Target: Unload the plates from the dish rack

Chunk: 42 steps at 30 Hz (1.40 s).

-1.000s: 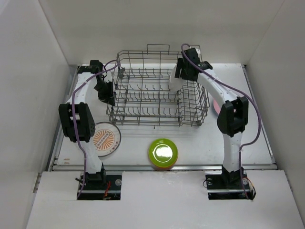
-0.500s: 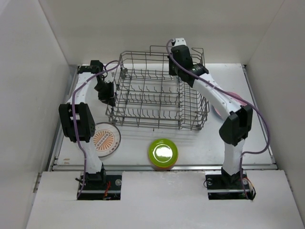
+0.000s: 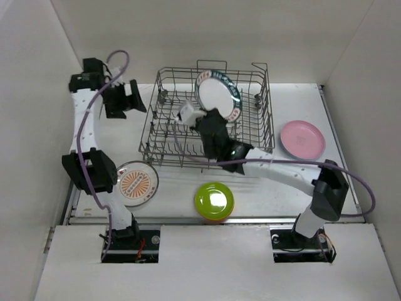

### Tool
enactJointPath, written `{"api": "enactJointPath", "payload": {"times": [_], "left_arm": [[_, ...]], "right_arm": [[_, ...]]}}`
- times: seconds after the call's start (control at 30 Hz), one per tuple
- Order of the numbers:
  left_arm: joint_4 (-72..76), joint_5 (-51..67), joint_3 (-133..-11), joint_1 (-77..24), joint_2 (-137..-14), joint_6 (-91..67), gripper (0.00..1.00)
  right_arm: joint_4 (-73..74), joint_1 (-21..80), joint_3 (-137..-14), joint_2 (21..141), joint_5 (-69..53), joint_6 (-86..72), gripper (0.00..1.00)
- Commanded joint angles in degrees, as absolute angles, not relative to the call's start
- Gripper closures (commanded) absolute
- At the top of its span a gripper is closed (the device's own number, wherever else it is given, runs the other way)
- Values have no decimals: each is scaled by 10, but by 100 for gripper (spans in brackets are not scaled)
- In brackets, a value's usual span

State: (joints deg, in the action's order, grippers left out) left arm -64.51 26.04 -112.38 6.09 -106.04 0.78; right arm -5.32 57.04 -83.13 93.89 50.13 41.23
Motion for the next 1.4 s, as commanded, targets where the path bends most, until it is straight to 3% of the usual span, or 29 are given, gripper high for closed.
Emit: {"api": "enactJointPath", "payload": {"times": [0.0,0.17,0.43,0.67,1.13,1.23,1.3,1.33,1.37], "left_arm": [[-674,387,-1214,126,-997,-4,4],[-704,530,-1220,115,-985,31,1],[-755,418,-1172,43,-1004,100,1],[-780,456,-1159,38,-1019,127,2],[-791,482,-1098,-6,-1013,162,25],[-797,495,-1114,-6,-1027,162,47],[-810,495,-1134,-6,-1032,162,71],[-810,495,-1134,-6,-1032,162,92],[-816,495,-1141,-6,-1032,162,100]], "right_arm": [[-257,598,-722,953,641,616,100],[-314,659,-684,983,654,649,100],[-482,722,-695,1064,659,781,100],[-488,751,-711,1099,646,787,100],[-483,768,-771,1123,614,787,100],[-483,782,-777,1123,606,781,100],[-483,794,-783,1123,606,780,100],[-483,794,-783,1128,606,780,100],[-477,799,-789,1129,606,780,100]]}}
